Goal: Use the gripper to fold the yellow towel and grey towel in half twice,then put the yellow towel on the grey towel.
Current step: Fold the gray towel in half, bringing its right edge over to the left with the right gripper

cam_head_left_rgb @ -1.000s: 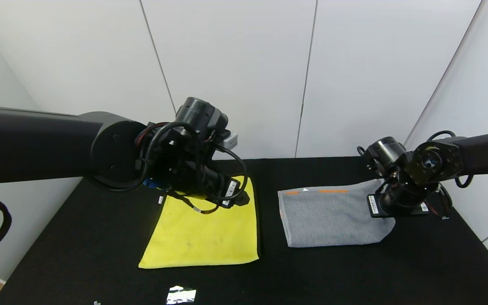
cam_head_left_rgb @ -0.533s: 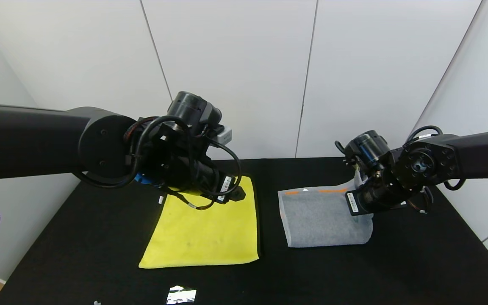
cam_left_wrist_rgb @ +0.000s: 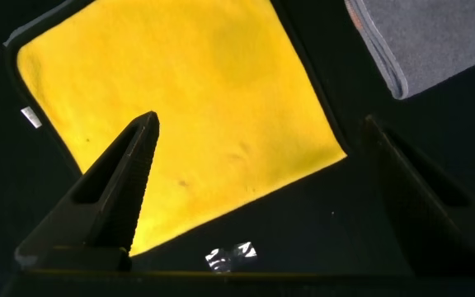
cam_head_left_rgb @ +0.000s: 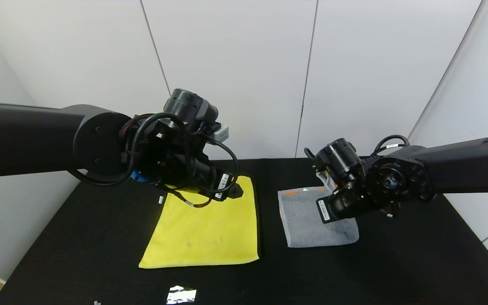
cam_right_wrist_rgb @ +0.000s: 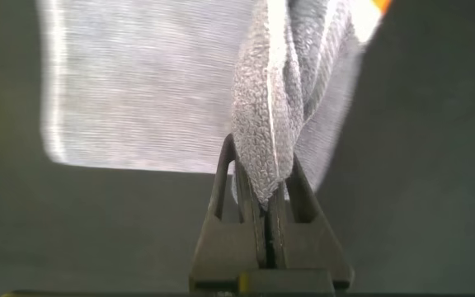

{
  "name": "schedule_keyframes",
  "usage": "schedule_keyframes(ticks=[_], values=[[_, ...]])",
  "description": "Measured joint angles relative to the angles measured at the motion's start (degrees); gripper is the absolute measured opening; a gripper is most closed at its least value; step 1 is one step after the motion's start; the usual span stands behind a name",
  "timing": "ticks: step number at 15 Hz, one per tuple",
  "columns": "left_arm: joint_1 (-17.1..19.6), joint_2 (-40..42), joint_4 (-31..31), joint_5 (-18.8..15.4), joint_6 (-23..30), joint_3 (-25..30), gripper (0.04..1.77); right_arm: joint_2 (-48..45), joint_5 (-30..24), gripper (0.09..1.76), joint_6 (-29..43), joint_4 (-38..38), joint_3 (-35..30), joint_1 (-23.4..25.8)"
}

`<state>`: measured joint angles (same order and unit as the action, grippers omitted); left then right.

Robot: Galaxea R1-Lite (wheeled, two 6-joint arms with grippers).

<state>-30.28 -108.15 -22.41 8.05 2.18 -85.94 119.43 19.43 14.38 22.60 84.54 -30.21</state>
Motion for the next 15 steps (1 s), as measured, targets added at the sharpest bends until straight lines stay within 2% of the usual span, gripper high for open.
schedule_keyframes(ticks=[13,14,15], values=[[0.3,-0.2,0.0,0.0,0.0,-0.1,1.72,5.6,-3.1,0.15,1.5,-4.9,-0.6,-5.7],[0.3,-0.2,0.0,0.0,0.0,-0.1,1.72,6.1,-3.0,0.21,1.5,-4.9,-0.7,-5.9],[0.3,-0.3,0.0,0.0,-0.1,-0.1,1.72,6.6,-2.9,0.39,1.6,-5.1,-0.7,-6.0]])
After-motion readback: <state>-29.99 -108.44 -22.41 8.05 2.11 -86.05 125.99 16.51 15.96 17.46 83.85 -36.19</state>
